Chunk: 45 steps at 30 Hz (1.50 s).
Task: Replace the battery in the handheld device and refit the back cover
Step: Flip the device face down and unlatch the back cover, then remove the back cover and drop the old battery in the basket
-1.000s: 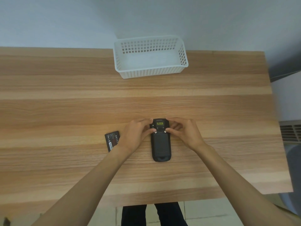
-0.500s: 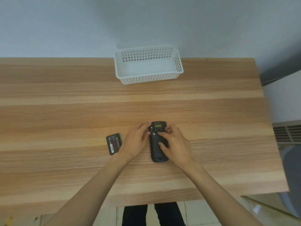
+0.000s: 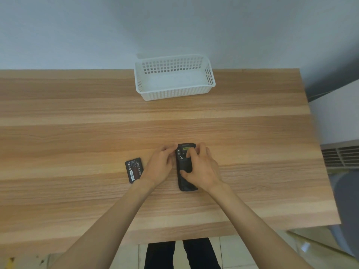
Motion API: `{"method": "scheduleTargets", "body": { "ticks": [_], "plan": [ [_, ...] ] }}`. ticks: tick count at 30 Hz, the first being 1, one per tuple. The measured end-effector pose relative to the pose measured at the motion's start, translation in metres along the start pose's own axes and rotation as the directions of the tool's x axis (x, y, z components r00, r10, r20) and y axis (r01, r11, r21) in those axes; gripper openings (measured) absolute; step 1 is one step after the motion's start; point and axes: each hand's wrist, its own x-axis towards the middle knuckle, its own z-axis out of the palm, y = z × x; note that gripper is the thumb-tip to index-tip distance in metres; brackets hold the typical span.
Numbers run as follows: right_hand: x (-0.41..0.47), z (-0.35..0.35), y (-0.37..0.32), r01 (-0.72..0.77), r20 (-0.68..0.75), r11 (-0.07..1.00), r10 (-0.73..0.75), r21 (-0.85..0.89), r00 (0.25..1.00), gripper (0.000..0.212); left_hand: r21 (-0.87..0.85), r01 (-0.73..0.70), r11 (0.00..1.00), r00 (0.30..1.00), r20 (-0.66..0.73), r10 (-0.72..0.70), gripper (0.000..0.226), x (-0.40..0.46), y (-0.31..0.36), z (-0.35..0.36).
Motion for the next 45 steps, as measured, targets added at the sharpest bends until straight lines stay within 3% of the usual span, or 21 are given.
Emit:
{"method": "scheduleTargets", "body": {
  "ticks": [7,10,15,19,23,33,39,45],
  "plan": [
    [-0.033,-0.025,0.007,0.131,-0.042,0.976,-0.126,0.175,0.991,0.029,-0.001,-0.008,1.000,1.000,-0.006,0.008,0.049,-0.003,-0.001,0.000],
    [-0.056,-0.033,0.017,0.158,-0.041,0.966,-0.153,0.205,0.987,0.030,0.021,-0.017,1.000,1.000,-0.021,0.017,0.050,-0.005,-0.002,0.000],
    [-0.082,-0.041,0.054,0.139,-0.228,0.948,-0.073,0.286,0.971,0.027,0.023,-0.037,0.999,0.999,-0.011,0.037,0.051,-0.006,-0.003,0.000],
    [-0.085,-0.041,0.096,0.040,-0.380,0.981,0.036,0.190,0.924,0.018,0.025,-0.038,0.999,0.999,-0.014,0.039,0.051,-0.007,-0.003,0.000],
    [-0.085,-0.028,0.133,-0.053,-0.465,0.998,0.062,0.033,0.883,0.022,0.037,-0.052,0.998,0.998,-0.018,0.052,0.052,-0.008,-0.005,0.001],
    [-0.098,0.010,0.163,-0.078,-0.350,0.995,0.051,-0.064,0.935,0.023,0.034,-0.064,0.997,0.998,-0.026,0.065,0.051,-0.009,-0.006,0.003],
    [-0.088,-0.002,0.146,-0.145,-0.321,0.989,0.136,-0.006,0.937,0.021,0.033,-0.125,0.992,0.991,-0.036,0.126,0.060,-0.011,-0.011,0.005],
    [-0.056,-0.004,0.100,0.043,-0.226,0.990,-0.012,0.134,0.974,0.031,-0.024,-0.172,0.985,0.985,-0.032,0.172,0.063,-0.019,-0.016,0.006]
  ]
}}
